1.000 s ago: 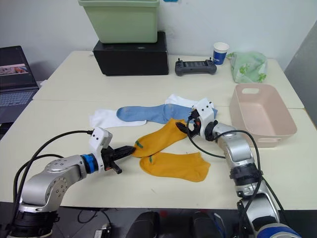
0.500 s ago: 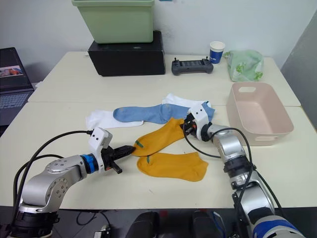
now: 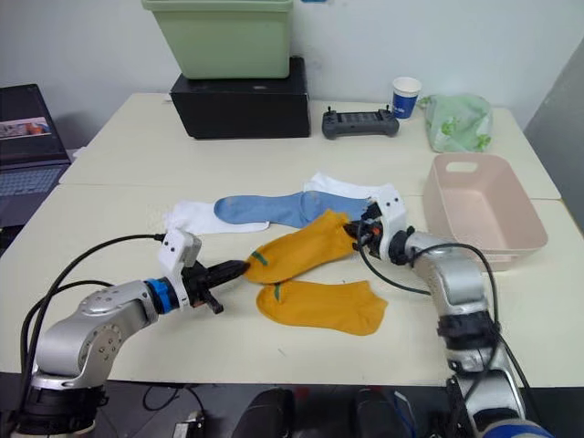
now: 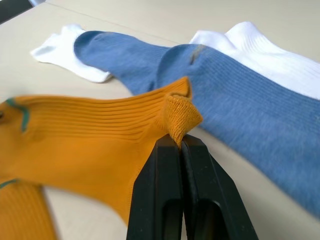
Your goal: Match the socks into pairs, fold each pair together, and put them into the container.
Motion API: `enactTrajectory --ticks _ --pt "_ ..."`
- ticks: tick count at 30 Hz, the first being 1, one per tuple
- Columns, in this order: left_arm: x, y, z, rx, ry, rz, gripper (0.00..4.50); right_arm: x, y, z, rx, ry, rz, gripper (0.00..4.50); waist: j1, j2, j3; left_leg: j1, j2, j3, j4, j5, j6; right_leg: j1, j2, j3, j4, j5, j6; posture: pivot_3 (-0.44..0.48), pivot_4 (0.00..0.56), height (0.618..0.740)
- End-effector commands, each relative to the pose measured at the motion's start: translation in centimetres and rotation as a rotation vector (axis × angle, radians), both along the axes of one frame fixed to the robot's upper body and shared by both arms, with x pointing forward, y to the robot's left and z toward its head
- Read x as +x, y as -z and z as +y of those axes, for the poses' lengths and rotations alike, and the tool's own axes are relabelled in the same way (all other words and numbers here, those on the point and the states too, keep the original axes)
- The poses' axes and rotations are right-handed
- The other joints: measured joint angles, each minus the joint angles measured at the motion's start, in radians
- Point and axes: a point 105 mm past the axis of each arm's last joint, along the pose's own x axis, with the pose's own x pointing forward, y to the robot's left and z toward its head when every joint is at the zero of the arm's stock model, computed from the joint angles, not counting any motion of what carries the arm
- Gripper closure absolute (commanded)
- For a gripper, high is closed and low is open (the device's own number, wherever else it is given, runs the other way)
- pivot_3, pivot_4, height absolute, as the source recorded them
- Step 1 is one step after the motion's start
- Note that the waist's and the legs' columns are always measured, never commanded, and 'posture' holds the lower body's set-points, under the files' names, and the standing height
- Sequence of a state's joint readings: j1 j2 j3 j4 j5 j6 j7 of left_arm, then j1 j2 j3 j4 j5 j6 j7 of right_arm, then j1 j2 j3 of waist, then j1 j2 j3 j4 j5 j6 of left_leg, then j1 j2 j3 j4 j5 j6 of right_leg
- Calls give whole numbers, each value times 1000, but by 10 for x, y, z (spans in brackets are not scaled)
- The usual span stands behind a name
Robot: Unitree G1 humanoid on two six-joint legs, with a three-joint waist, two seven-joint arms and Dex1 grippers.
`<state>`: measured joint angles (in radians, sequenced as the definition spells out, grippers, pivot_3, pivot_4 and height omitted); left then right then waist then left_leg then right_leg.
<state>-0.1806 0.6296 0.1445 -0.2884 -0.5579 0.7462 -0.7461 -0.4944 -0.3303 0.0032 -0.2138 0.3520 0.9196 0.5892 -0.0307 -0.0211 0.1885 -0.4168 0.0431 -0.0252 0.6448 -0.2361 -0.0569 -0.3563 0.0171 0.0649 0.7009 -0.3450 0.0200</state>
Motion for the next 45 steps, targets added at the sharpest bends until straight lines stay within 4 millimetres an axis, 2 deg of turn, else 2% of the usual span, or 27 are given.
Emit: enactTrajectory --ticks 1,6,13,18,23,28,39,45 --pt "-8 -18 -14 -14 109 -28 4500 -25 -19 -4 48 13 -29 4449 -2 0 0 0 0 0 0 0 0 0 0 0 0 0 0 0 150 740" --pt "-14 -21 -19 -1 213 33 4500 -58 -16 -11 116 93 35 4449 -6 0 0 0 1 0 -2 0 0 -1 1 1 0 0 0 0 150 740" --pt "-11 -25 -13 10 266 75 4500 -83 -13 -22 156 186 99 4449 -4 0 0 0 0 1 -1 0 0 -1 1 1 0 0 0 0 150 740" --pt "-10 -13 -18 26 337 126 4500 -111 6 -25 146 182 197 4449 -2 0 0 0 1 0 -3 0 0 -2 2 1 -1 0 0 0 150 740" --pt "-11 0 -25 62 379 142 4500 -121 16 -22 157 198 236 4449 -4 0 0 0 1 2 -3 0 0 -2 2 3 -1 0 0 0 150 740" --pt "-13 6 -30 66 397 153 4500 -120 27 -26 164 232 258 4449 -5 0 0 0 2 2 -3 0 0 -2 4 3 -1 -2 2 0 150 740" --pt "-10 -15 -19 -12 364 166 4500 -123 32 -22 181 221 260 4449 -5 0 0 0 2 1 -3 0 0 -2 4 3 -1 -3 4 0 150 740" --pt "-20 -9 -15 6 374 207 4500 -120 25 -18 194 204 242 4449 -5 0 0 0 2 2 -3 0 0 -2 4 3 -2 -3 4 0 150 740"
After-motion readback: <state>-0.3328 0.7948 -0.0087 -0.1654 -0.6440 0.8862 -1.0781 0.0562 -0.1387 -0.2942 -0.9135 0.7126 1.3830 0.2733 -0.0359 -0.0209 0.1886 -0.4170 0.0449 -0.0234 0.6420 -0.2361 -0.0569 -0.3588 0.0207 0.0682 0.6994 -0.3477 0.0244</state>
